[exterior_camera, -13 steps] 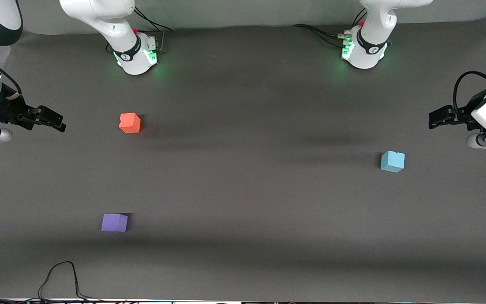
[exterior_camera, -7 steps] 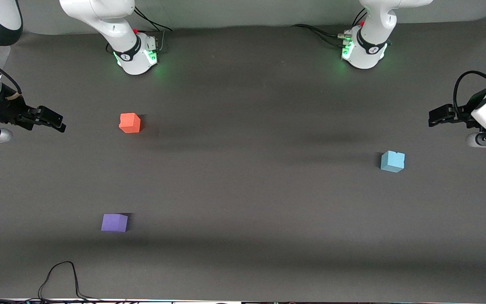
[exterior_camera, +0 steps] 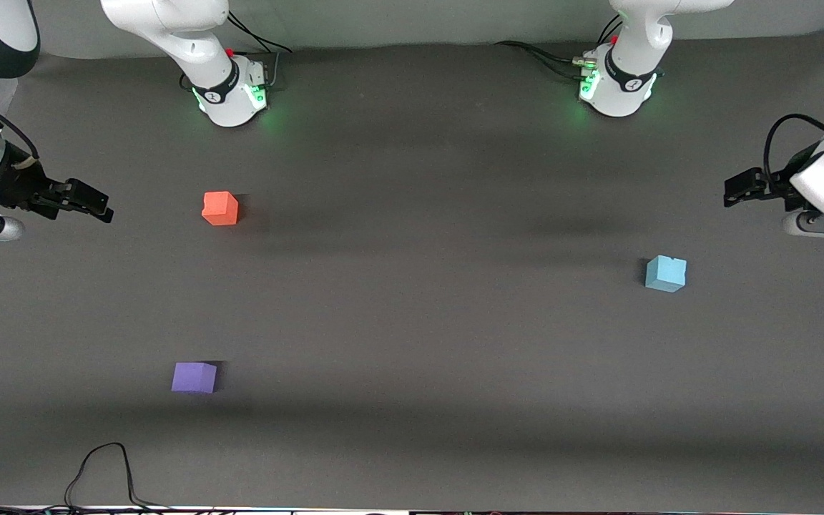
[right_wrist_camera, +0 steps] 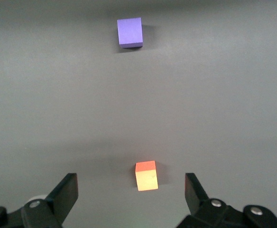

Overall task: Place blue block between orange and purple blocks
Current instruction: 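Move the left gripper down over the light blue cube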

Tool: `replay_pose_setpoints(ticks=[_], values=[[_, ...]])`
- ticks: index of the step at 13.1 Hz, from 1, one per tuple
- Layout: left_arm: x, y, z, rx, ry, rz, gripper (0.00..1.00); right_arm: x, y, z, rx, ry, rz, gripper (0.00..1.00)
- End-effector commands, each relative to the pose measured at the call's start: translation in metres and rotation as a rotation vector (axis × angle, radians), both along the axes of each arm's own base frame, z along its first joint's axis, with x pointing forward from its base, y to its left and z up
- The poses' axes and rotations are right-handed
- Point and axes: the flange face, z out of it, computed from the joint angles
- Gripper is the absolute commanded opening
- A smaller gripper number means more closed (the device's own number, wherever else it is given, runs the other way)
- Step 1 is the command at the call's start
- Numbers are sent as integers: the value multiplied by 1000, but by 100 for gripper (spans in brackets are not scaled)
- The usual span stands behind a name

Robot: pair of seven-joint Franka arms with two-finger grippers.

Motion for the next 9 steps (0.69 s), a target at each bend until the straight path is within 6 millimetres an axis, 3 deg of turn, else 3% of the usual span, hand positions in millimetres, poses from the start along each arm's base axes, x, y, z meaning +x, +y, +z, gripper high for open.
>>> replay_pose_setpoints(ticks=[1,6,9], values=[[-13,0,-42,-5,-15,-52,100,-11,5,5,-1,34,27,100],[-24,-1,-142,3,-86,-70,100,-12,14,2,22,49,30,100],[-13,-1,-198,8,-89,-77,100,-15,14,5,22,50,37,100]])
